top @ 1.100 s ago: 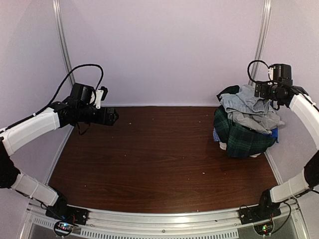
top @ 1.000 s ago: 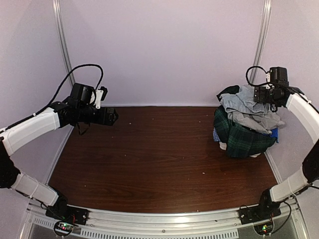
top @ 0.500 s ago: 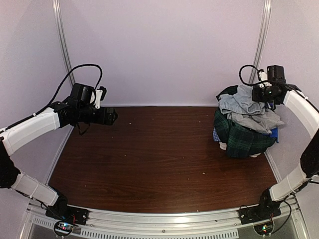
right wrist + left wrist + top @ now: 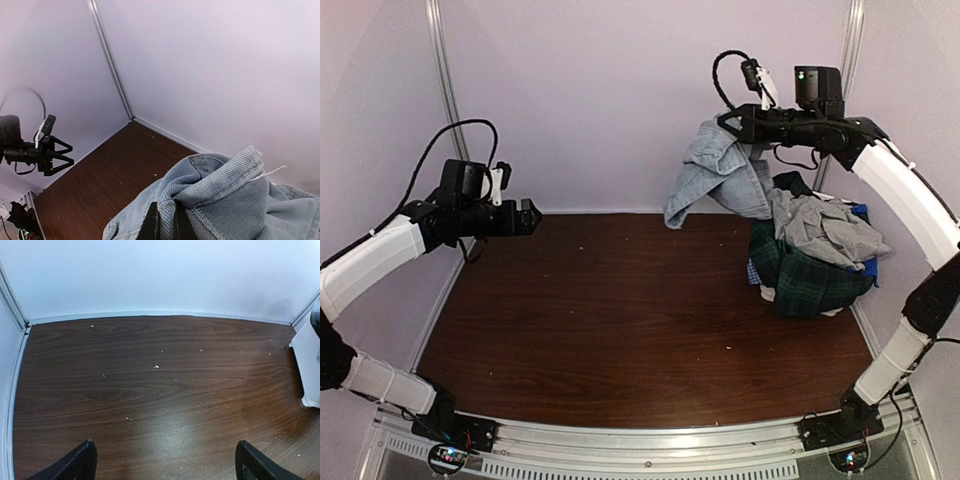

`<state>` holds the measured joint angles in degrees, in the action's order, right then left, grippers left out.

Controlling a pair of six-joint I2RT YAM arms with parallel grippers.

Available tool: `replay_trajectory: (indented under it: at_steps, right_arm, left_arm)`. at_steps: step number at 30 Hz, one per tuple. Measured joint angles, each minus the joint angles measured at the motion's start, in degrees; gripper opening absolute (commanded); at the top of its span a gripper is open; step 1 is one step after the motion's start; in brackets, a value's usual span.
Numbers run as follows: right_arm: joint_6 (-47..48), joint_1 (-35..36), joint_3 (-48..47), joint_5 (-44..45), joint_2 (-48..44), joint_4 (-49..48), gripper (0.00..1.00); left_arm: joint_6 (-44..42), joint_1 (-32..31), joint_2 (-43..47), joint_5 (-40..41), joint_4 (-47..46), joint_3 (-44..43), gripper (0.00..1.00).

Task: Fold and stack the mixed laundry pile
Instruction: Place the crumpled skirt at the center of the board.

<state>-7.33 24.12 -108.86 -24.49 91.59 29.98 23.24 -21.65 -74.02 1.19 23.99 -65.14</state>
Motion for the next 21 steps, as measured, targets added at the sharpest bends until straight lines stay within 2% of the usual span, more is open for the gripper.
replay_trajectory:
  at_steps: [5, 9, 10, 12, 13, 15, 18, 21]
  right_arm:
    - [-1.0, 8.7, -12.2, -5.2, 9.9, -0.2, 0.00]
    - [-3.3, 12.5, -9.7, -9.7, 11.7, -4.3, 0.02]
    - [-3.5, 12.7, -6.1, -9.9, 10.8, -6.3, 0.16]
    - [-3.6, 12.5, 2.4, -9.2, 8.2, -9.0, 0.54]
    - [-3.8, 12.2, 7.1, -8.2, 6.9, -9.8, 0.67]
    - [-4.0, 11.1, 16.0, -5.8, 4.5, -11.3, 0.74]
    - [-4.6, 9.3, 29.1, -1.5, 2.0, -12.2, 0.75]
    - [-5.2, 8.5, 38.3, 0.0, 0.7, -13.5, 0.74]
  left_arm:
    - [2.7, 6.3, 3.9, -4.8, -1.2, 1.4, 0.98]
    - [3.5, 8.0, 5.9, -6.1, -1.4, 2.2, 0.98]
    - [3.5, 8.0, 6.2, -6.4, -1.4, 2.5, 0.98]
    - [3.4, 8.0, 6.9, -7.1, -1.4, 3.4, 0.97]
    - [3.2, 8.0, 7.1, -7.5, -1.4, 3.9, 0.98]
    - [2.6, 8.0, 7.7, -9.2, -1.4, 5.3, 0.98]
    - [1.2, 7.6, 8.1, -11.5, -1.6, 7.9, 0.98]
    - [-0.3, 5.4, 7.7, -12.4, -1.4, 10.6, 0.97]
